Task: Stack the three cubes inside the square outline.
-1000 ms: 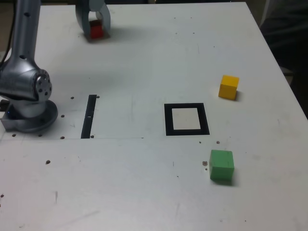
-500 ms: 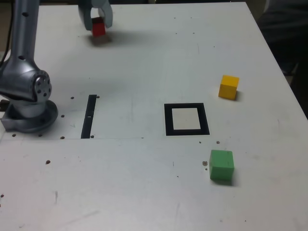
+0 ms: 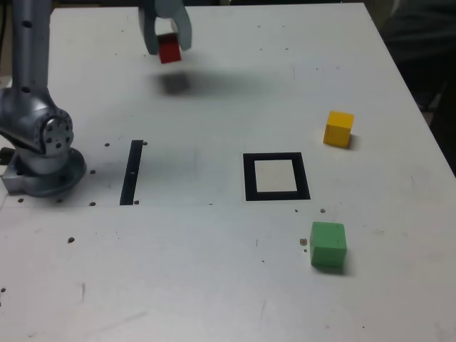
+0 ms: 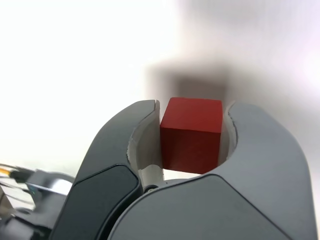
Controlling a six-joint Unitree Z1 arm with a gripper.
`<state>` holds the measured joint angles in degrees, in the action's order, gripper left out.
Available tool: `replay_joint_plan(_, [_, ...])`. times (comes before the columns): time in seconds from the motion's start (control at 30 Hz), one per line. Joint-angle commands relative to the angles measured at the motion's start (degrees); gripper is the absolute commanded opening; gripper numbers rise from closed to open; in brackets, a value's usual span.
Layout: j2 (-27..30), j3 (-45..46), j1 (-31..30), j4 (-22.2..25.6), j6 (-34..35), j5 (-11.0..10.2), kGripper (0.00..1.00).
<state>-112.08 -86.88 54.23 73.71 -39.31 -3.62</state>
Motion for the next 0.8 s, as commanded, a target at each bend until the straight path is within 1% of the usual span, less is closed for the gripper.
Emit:
replay_joint_plan(0.0, [2.06, 1.98, -2.59, -0.9, 1.34, 0.8, 0.31])
replay_joint_plan(0.27, [6.76, 6.88, -13.73, -2.45, 9.44, 0.96, 0.31])
replay_joint_plan(0.53, [7.74, 9.46, -24.69, -2.92, 17.7, 0.03, 0.31])
replay_joint_plan(0.77, [8.4, 9.29, -32.95, -3.42, 23.73, 0.11, 0.31])
